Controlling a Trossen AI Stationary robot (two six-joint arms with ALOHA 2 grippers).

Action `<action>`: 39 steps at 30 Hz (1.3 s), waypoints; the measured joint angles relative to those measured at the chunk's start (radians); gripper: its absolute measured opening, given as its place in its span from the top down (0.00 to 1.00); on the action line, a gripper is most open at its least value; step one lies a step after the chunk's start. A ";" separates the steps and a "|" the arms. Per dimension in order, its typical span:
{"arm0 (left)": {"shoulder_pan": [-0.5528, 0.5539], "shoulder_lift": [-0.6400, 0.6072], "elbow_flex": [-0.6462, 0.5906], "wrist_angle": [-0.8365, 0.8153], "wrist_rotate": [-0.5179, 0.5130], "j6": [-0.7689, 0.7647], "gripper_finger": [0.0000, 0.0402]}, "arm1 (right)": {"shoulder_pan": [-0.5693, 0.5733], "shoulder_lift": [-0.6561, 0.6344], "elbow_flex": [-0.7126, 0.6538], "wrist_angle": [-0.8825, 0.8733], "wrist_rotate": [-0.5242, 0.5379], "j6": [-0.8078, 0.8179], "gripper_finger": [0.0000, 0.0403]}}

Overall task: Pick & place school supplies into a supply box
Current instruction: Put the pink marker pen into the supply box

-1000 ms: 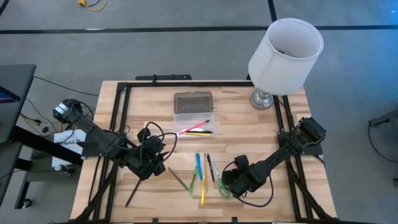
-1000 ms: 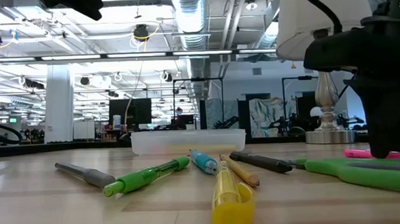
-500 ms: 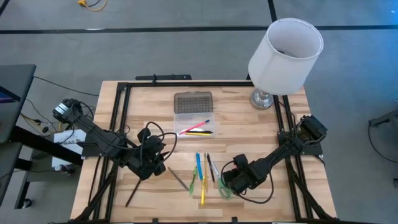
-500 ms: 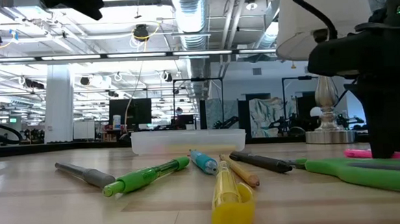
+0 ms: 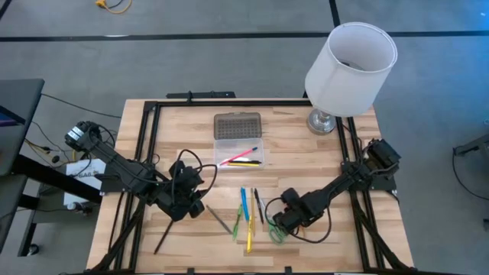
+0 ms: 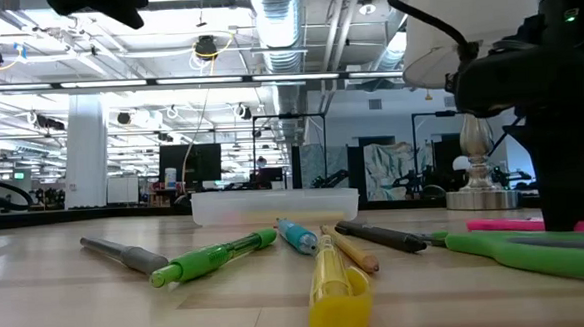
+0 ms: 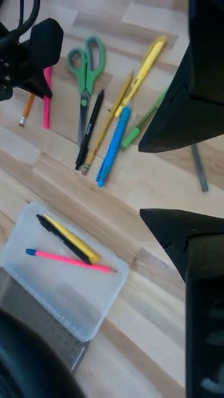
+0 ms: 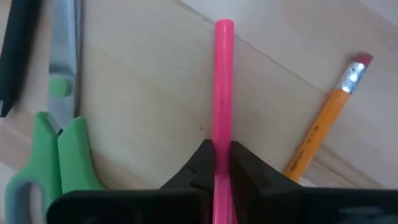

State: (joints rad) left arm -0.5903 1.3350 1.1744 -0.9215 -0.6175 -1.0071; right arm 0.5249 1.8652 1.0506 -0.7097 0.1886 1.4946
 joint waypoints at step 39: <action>0.000 0.000 0.000 0.000 -0.012 -0.056 0.62 | -0.120 0.003 0.022 -0.003 -0.189 -0.232 0.83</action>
State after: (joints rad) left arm -0.5907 1.3354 1.1744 -0.9215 -0.6292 -1.0629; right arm 0.4053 1.8679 1.0725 -0.7132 -0.0002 1.2631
